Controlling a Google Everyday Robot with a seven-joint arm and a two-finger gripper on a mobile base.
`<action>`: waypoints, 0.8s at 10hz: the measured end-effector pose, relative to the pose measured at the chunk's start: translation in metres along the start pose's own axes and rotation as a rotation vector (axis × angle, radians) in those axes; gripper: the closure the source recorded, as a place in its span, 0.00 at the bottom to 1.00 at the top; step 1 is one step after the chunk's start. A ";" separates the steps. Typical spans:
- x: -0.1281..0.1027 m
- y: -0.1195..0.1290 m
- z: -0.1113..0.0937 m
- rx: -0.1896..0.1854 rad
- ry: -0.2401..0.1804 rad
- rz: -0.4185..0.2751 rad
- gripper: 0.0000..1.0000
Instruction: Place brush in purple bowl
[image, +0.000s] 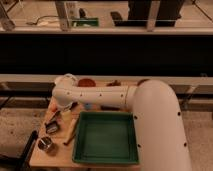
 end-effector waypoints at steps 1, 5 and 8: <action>-0.001 -0.002 0.004 0.002 -0.006 0.013 0.20; -0.006 -0.012 0.021 -0.006 -0.032 0.034 0.20; 0.009 -0.012 0.047 -0.058 -0.079 0.078 0.20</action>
